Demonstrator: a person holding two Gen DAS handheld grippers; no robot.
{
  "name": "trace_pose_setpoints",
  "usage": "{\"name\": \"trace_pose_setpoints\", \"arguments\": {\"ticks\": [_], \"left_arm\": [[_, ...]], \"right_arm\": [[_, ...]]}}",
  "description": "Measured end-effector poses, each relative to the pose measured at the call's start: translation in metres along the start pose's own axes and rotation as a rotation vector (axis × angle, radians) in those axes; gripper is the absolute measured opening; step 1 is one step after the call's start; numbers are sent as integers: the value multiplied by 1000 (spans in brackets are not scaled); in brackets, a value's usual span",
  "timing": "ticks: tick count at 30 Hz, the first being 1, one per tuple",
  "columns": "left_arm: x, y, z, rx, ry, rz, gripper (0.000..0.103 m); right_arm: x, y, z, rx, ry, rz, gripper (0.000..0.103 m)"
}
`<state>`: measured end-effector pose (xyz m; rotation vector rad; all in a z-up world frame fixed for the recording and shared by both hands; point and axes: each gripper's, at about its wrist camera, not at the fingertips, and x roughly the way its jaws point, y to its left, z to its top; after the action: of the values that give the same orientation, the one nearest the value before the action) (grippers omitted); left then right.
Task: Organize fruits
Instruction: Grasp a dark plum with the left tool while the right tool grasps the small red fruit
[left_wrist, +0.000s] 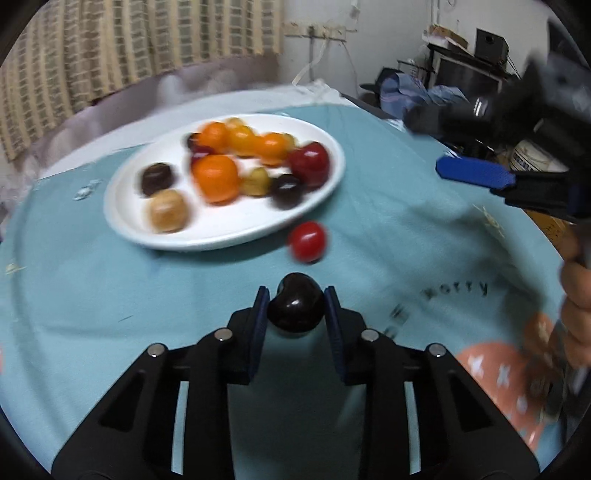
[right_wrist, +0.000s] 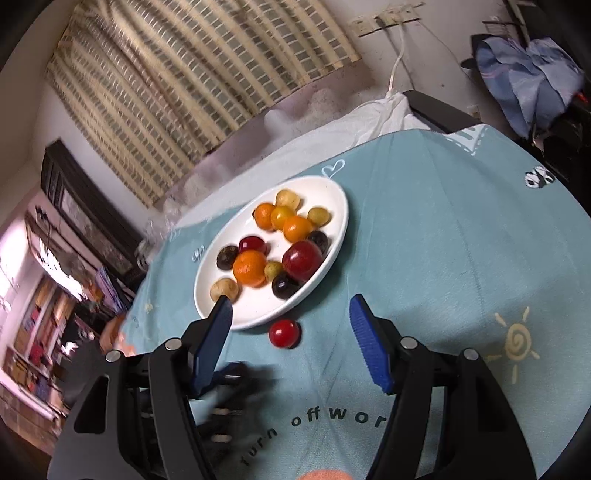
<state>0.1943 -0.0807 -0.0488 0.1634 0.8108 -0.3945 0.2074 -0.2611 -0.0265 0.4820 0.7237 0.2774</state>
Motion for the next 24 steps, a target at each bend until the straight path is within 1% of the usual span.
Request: {"name": "trace_pose_setpoints", "arguments": {"ticks": [3, 4, 6, 10, 15, 17, 20, 24], "left_arm": [[-22, 32, -18, -51, -16, 70, 31], [-25, 42, -21, -79, -15, 76, 31], [-28, 57, -24, -127, -15, 75, 31], [-28, 64, -23, -151, -19, 52, 31], [-21, 64, -26, -150, 6, 49, 31], [-20, 65, -25, -151, 3, 45, 31], [-19, 62, -25, -145, 4, 39, 31], [-13, 59, -25, -135, 21, 37, 31]], "right_arm": [[20, 17, -13, -107, 58, -33, 66], [27, 22, -18, -144, 75, -47, 66], [41, 35, -30, -231, 96, -83, 66], [57, 50, -46, -349, 113, -124, 62], [77, 50, -52, -395, 137, -169, 58], [81, 50, -52, -389, 142, -167, 57], [85, 54, -47, -394, 123, -170, 57], [96, 52, -46, -373, 160, -183, 55]]}}
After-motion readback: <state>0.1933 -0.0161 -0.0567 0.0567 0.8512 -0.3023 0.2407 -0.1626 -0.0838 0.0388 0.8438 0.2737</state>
